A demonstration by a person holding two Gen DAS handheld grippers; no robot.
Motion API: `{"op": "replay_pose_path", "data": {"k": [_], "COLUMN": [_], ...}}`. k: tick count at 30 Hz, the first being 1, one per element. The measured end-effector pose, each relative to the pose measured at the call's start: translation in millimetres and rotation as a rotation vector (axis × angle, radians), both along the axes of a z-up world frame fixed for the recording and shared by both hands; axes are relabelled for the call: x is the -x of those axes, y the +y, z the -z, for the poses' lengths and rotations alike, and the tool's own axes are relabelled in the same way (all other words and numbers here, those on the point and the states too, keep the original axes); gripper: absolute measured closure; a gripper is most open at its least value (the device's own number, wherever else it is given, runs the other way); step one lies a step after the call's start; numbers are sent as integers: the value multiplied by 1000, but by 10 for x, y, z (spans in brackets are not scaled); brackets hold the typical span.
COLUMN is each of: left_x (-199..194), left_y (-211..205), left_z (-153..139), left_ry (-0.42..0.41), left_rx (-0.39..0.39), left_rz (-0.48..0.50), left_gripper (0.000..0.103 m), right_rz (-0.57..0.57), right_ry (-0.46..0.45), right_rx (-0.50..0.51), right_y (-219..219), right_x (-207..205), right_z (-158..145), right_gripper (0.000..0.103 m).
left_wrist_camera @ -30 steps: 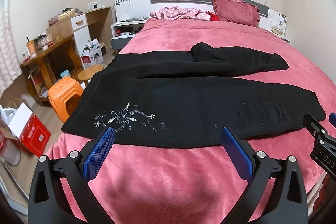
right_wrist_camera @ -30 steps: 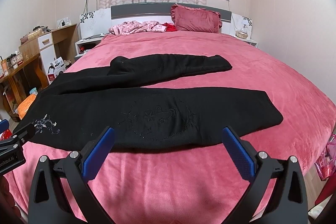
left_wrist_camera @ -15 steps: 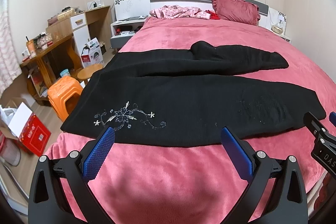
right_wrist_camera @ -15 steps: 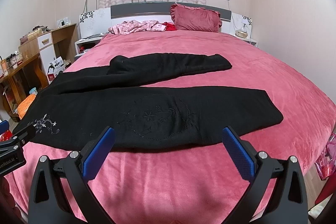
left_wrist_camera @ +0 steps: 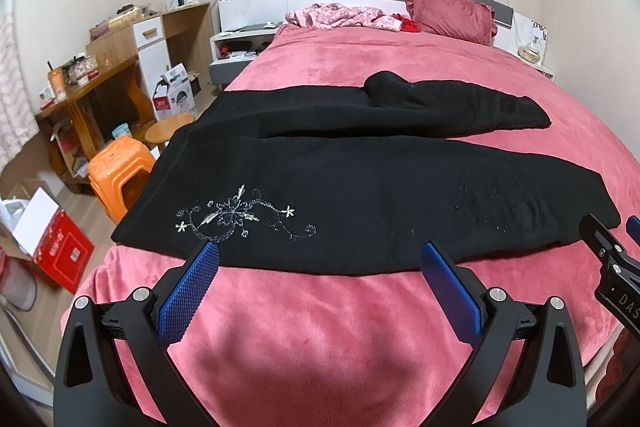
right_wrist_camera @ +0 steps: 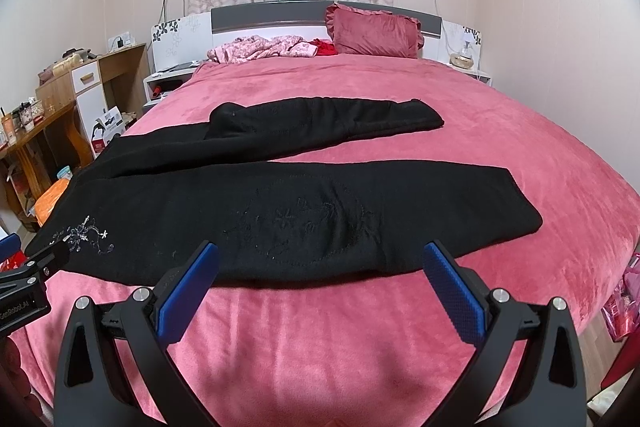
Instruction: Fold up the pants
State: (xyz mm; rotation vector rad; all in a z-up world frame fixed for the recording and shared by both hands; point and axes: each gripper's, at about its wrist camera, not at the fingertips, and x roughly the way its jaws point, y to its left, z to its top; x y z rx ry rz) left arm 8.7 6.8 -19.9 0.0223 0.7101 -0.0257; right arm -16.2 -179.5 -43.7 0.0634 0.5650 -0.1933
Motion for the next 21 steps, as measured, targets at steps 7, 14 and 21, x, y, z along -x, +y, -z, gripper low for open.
{"op": "replay_pose_path", "data": {"k": [7,14,21], "left_x": [-68,-221,-242], "left_y": [48,459,978], "left_z": [38,237,455], "left_ry": [47,109,65], "left_rx": [8,306,495], "left_rz": [11,58,-70], "left_gripper": [3,3,3], "right_rz": [-55,-146,32], "right_ry": [-1,112,165], "right_rx": [-45,-207,-640], "right_y": [-33,-155,-1119], "right_x": [-36,-214,-277], "right_z": [17,215,599], "right_gripper": [2,2,2]}}
